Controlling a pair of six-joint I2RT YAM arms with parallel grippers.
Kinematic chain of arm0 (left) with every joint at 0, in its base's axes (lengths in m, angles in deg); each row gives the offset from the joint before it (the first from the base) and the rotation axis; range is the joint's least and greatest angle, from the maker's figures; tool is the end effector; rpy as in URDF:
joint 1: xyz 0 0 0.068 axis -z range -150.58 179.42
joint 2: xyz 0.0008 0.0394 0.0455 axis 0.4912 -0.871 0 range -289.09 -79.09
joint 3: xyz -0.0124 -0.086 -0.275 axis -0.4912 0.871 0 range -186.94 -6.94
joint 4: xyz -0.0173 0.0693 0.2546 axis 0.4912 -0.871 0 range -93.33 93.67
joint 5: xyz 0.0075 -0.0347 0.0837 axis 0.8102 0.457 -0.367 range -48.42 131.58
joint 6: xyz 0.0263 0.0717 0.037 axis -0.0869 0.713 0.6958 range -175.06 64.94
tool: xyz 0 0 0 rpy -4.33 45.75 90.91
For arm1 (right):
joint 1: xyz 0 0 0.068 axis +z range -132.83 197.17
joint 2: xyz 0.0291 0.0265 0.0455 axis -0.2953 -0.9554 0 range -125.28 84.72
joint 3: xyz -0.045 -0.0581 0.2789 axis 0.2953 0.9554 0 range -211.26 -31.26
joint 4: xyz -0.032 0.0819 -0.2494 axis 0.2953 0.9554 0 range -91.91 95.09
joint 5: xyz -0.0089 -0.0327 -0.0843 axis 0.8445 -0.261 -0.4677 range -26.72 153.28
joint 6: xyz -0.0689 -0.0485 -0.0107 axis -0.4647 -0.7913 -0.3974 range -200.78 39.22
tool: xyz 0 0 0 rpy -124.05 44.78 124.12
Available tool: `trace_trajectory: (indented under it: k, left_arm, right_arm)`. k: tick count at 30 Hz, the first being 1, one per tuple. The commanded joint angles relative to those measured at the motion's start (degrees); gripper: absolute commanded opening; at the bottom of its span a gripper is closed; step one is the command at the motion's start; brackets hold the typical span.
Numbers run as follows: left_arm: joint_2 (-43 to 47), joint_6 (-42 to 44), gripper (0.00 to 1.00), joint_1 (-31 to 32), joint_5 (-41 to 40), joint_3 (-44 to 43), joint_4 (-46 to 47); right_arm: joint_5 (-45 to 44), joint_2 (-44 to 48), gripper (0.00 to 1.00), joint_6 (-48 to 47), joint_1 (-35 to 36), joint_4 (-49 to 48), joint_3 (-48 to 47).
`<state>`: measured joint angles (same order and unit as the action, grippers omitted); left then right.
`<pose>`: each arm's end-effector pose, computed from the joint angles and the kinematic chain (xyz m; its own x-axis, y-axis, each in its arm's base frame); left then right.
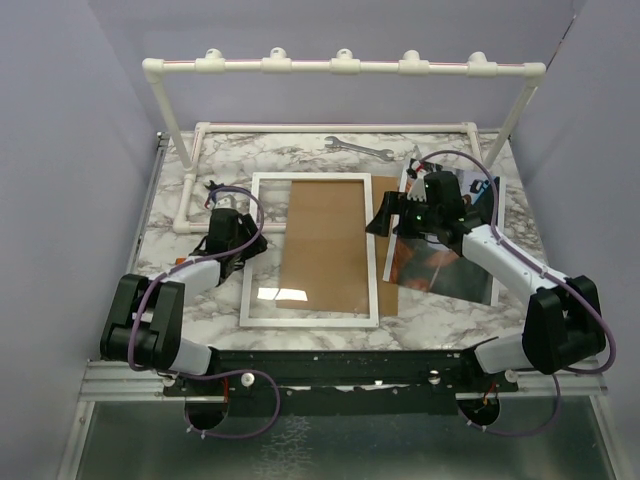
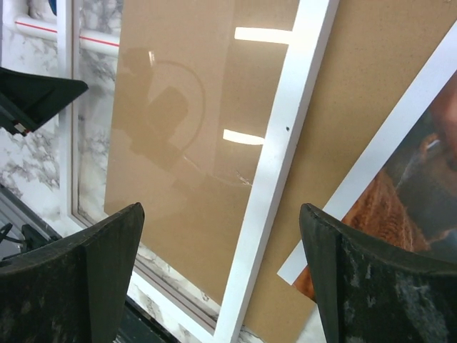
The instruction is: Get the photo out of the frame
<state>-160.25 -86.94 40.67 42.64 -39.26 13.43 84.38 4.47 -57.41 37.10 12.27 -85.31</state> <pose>0.2948 -0.0599 0.1492 -0.6356 -0.4120 -0.6529 -0.1491 0.8953 -0.4198 0.3021 0.1381 0.2407 -0.7875 0.1082 -0.6068 -0.2869 0.8069 0.5163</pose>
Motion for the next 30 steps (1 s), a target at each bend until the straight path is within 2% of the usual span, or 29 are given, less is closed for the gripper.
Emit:
trace_trajectory:
  k: [1, 4, 13, 18, 26, 30]
  left_arm:
    - [-1.1, -0.6, 0.53, 0.0, 3.9, -0.8, 2.6]
    - [-0.6, -2.5, 0.48, 0.4, 5.6, 0.4, 4.4]
    - [-1.0, -4.9, 0.41, 3.5, 7.0, 0.9, 6.2]
    - [-2.5, -7.1, 0.39, 5.5, 5.8, 0.3, 7.1]
    - [-3.8, -8.4, 0.39, 7.8, 4.8, -1.0, 8.2]
    - [-4.1, -8.5, 0.33, 8.0, 4.8, -1.7, 8.2]
  right_arm:
    - [-0.6, -1.1, 0.92, 0.7, 0.3, -3.3, 0.3]
    - [-0.6, -2.2, 0.89, 0.6, 0.3, -3.3, 0.1]
    - [-4.5, -3.4, 0.82, -0.7, 0.3, -1.6, 0.8]
    - [-8.2, -3.2, 0.79, -1.6, 0.2, 0.2, 0.7]
    - [-8.5, -2.8, 0.77, -1.7, 0.2, 0.0, 2.0]
    - [-8.9, -3.1, 0.75, -1.9, 0.2, 0.1, 2.5]
